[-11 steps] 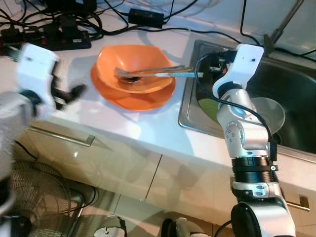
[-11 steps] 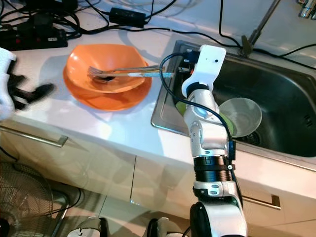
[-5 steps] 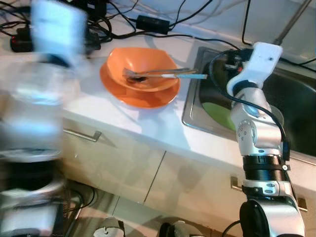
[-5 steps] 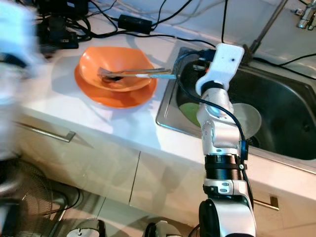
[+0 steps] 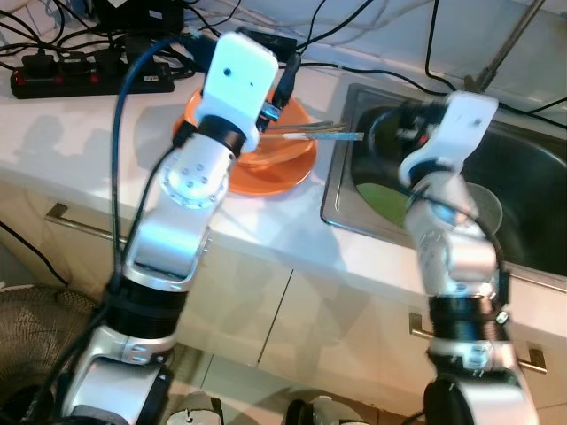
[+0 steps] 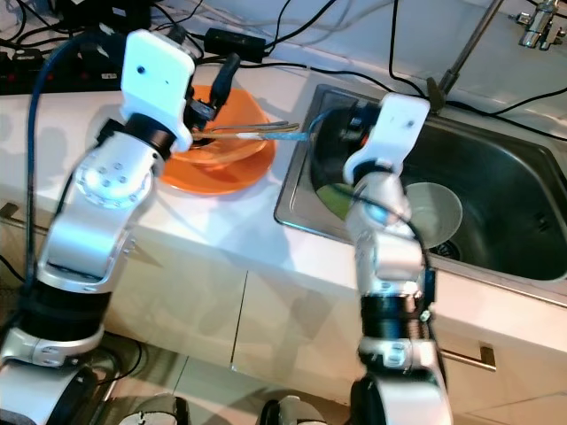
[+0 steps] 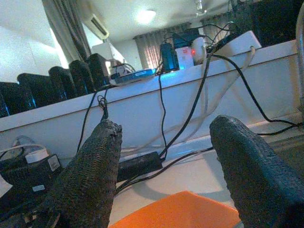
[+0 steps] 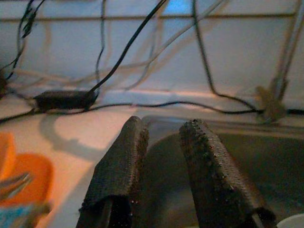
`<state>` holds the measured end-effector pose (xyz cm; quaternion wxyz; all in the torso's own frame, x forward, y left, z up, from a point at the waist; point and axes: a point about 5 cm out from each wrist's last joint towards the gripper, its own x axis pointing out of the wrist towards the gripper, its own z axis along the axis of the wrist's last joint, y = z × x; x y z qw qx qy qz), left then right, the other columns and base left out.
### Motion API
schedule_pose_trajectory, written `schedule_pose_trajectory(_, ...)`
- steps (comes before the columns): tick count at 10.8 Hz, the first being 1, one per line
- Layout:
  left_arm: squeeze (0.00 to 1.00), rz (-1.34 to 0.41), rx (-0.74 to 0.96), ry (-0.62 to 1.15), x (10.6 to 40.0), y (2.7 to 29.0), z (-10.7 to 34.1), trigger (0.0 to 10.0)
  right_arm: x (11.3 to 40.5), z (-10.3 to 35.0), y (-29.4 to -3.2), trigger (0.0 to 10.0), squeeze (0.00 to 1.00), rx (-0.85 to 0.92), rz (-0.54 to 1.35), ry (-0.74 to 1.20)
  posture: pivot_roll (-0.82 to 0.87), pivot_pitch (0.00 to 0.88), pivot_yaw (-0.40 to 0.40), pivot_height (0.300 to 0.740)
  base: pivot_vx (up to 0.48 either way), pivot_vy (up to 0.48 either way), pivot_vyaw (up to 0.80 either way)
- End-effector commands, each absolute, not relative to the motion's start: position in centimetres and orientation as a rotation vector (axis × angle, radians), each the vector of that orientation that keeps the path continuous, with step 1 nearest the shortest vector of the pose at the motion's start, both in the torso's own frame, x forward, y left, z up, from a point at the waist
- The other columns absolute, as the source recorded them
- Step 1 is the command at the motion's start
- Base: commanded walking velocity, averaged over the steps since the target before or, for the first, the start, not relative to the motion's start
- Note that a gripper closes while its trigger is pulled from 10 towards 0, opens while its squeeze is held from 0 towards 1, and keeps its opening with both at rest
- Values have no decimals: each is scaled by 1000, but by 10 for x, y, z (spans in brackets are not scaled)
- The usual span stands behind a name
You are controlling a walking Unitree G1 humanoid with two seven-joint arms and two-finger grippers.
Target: Kitchen organization
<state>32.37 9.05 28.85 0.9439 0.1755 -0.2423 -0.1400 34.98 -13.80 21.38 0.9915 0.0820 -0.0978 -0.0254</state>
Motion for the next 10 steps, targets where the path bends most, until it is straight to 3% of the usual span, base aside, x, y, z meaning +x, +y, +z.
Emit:
schedule_pose_trajectory(1, 0, -284, 362, -496, 325, 88, 284, 10000, 346, 220, -139, 10000, 0, 163, -50, -234, 18, 53, -120, 719, 0, -398, 0)
schedule_pose_trajectory(5, 0, -253, 367, -513, 329, 92, 283, 10000, 346, 221, -128, 10000, 0, 139, -7, -227, 18, 74, -129, 719, 0, -397, 0)
schedule_pose_trajectory(8, 0, -243, 365, -519, 330, 94, 283, 10000, 345, 220, -126, 10000, 0, 146, 0, -222, 16, 77, -128, 719, 0, 0, 0)
schedule_pose_trajectory(10, 0, -280, 471, -500, 332, 103, 281, 10000, 345, 219, -126, 10000, 0, 147, 4, -217, 13, 79, -127, 719, 0, 0, 0)
